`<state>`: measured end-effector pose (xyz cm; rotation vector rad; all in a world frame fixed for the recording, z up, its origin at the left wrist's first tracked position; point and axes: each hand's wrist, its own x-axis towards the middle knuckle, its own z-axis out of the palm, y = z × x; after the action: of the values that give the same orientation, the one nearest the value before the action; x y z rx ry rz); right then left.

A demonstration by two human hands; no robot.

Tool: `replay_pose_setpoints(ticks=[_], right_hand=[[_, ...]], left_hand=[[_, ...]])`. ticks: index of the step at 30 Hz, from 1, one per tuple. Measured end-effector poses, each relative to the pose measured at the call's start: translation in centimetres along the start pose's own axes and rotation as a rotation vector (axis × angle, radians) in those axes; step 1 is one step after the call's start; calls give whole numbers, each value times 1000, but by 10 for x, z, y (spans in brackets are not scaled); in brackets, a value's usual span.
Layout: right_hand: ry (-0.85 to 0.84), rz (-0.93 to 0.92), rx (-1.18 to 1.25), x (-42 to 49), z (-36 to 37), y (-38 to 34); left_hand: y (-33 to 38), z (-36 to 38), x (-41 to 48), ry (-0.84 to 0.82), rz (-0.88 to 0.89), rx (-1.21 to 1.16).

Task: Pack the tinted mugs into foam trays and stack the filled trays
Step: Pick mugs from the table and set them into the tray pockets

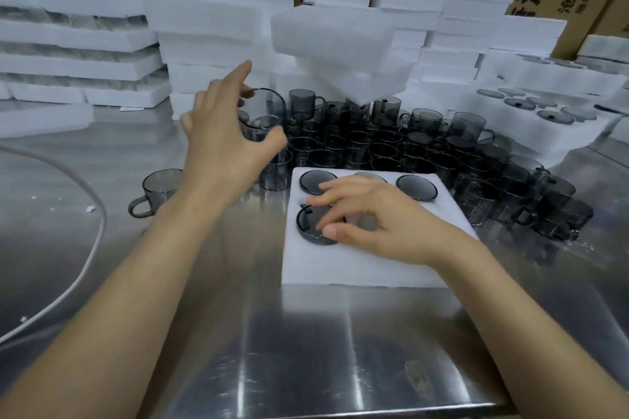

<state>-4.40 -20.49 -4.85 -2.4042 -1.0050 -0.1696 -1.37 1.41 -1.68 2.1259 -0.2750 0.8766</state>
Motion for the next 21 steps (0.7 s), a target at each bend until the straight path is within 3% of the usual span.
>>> replay_pose_setpoints(ticks=[2, 6, 8, 16, 21], right_hand=[[116, 72, 163, -2, 0, -2], [615, 119, 343, -6, -7, -1], [726, 107, 391, -6, -10, -1], [467, 37, 390, -9, -7, -3], [582, 27, 330, -9, -8, 0]], left_hand=[[8, 4, -7, -74, 79, -67], [14, 13, -15, -184, 273, -110], [16, 17, -19, -224, 367, -161], [19, 30, -27, -247, 541, -324], [19, 29, -29, -283, 489, -409]])
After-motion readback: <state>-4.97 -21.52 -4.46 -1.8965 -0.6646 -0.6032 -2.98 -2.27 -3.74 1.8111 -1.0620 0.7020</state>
